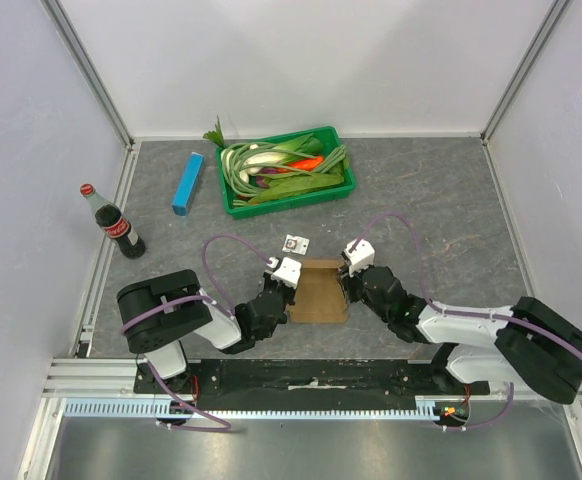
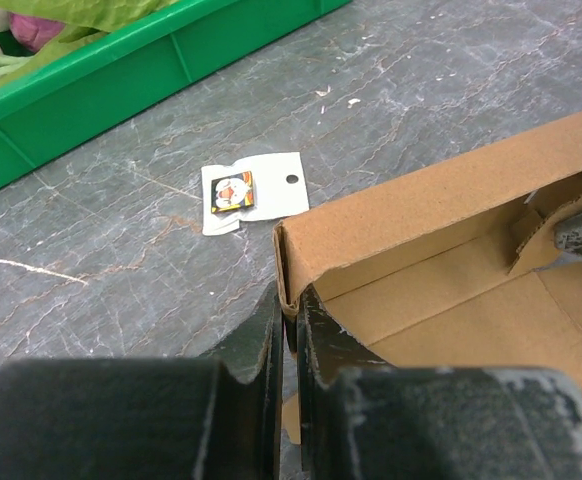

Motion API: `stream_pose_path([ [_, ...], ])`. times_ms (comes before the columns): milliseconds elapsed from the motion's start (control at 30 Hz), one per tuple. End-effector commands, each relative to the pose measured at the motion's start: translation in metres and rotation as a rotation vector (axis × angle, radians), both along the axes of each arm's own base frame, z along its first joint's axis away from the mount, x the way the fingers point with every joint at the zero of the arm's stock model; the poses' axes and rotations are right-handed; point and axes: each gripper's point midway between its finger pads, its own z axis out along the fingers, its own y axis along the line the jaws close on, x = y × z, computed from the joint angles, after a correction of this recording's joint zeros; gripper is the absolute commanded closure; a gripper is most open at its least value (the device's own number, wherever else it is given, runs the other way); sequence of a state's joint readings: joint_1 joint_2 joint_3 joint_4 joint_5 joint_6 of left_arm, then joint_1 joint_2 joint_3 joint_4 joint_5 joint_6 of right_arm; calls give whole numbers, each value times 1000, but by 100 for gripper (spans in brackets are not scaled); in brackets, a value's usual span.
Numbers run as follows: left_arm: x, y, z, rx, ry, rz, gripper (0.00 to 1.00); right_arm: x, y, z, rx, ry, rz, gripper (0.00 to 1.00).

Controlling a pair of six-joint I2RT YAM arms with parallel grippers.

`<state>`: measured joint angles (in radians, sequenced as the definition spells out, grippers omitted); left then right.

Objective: Fold the paper box

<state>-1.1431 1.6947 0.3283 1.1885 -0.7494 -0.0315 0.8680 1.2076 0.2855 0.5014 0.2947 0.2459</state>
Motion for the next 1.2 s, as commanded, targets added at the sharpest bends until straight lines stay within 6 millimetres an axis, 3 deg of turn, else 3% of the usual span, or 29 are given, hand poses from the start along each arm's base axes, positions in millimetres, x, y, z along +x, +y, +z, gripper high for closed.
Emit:
stream_pose_path([
  [0, -1, -14, 18, -101, -5, -21, 96, 19, 4, 22, 35, -127, -53, 65],
  [133, 0, -14, 13, -89, -2, -20, 96, 26, 11, 20, 16, -147, -55, 87],
  [233, 0, -13, 14, -90, -6, -14, 96, 28, 16, 14, -25, -139, -45, 97],
  [367, 1, -14, 15, -91, -9, -15, 96, 28, 13, 12, -38, -146, -56, 91],
  [433, 0, -16, 15, -91, -9, -19, 96, 28, 14, 11, -40, -147, -55, 81],
  [733, -2, -18, 15, -103, 2, -33, 96, 36, 14, 2, -73, -152, -78, 81],
  [900, -3, -17, 14, -98, 5, -34, 96, 38, 12, 1, -82, -164, -97, 71],
  [1067, -3, -17, 14, -102, 7, -36, 96, 42, 16, -2, -99, -163, -90, 76],
  [1167, -4, -20, 14, -107, 9, -44, 96, 45, 17, -3, -108, -167, -97, 90],
])
